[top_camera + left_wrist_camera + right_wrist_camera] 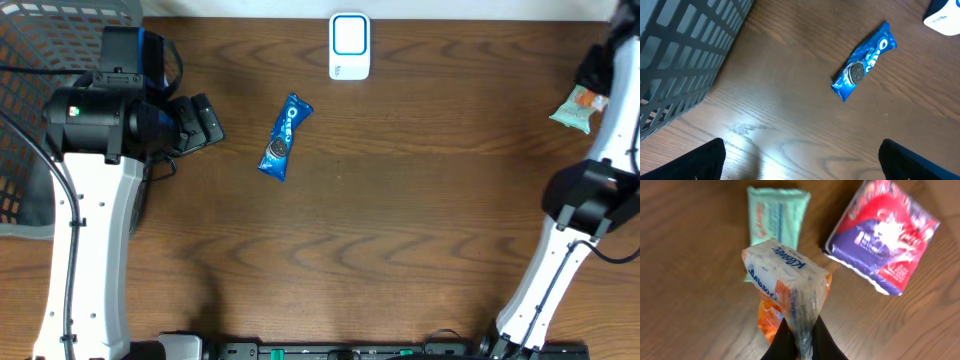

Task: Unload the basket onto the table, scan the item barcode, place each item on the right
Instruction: 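Carry the Kleenex pack away toward the far right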

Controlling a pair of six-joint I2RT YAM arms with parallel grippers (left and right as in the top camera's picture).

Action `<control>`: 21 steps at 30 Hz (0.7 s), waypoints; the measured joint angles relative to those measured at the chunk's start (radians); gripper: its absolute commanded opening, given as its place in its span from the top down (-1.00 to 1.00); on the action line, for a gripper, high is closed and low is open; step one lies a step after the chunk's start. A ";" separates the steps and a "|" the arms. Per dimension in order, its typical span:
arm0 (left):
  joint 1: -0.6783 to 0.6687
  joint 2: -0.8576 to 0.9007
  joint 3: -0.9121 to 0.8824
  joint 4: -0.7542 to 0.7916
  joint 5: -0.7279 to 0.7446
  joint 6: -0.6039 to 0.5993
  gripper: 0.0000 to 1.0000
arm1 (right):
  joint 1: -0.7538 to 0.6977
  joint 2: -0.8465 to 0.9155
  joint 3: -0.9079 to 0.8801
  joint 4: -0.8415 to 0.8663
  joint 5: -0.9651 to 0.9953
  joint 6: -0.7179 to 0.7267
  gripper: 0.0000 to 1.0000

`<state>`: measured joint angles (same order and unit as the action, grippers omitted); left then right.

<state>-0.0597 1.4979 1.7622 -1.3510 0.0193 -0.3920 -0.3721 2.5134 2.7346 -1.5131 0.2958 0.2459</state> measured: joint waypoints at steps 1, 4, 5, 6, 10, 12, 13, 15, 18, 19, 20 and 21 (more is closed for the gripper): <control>0.000 0.000 0.000 0.000 0.000 0.000 -0.96 | -0.015 0.000 -0.017 0.003 -0.013 0.000 0.93; 0.000 0.000 0.000 0.000 0.000 0.000 -0.95 | -0.051 0.000 -0.077 0.015 -0.035 0.001 0.90; 0.000 0.000 0.000 0.000 0.000 0.000 -0.96 | -0.061 0.000 -0.108 0.025 -0.039 0.001 0.88; 0.000 0.000 0.000 0.000 0.000 0.000 -0.96 | -0.066 0.000 -0.118 0.028 -0.039 0.001 0.87; 0.000 0.000 0.000 0.000 0.000 0.000 -0.96 | -0.081 0.000 -0.181 0.066 -0.026 0.002 0.80; 0.000 0.000 0.000 0.000 0.000 0.000 -0.96 | -0.084 0.000 -0.193 0.069 -0.010 0.003 0.73; 0.000 0.000 0.000 0.000 0.000 0.000 -0.96 | -0.085 0.000 -0.195 0.070 0.000 0.005 0.66; 0.000 0.000 0.000 0.000 0.000 0.000 -0.96 | -0.086 0.000 -0.195 0.071 0.031 0.008 0.10; 0.000 0.000 0.000 0.000 0.000 0.000 -0.96 | -0.085 0.000 -0.195 0.069 0.074 0.007 -0.98; 0.000 0.000 0.000 0.000 0.000 0.000 -0.96 | -0.085 0.000 -0.195 0.068 0.081 0.007 -0.99; 0.000 0.000 0.000 0.000 0.000 0.000 -0.96 | -0.083 0.000 -0.195 0.066 0.090 0.007 -0.99; 0.000 0.000 0.000 0.000 0.000 0.000 -0.96 | -0.082 0.000 -0.195 0.065 0.098 0.006 -0.99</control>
<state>-0.0597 1.4979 1.7618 -1.3510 0.0193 -0.3920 -0.4538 2.5134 2.5401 -1.4479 0.3943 0.2523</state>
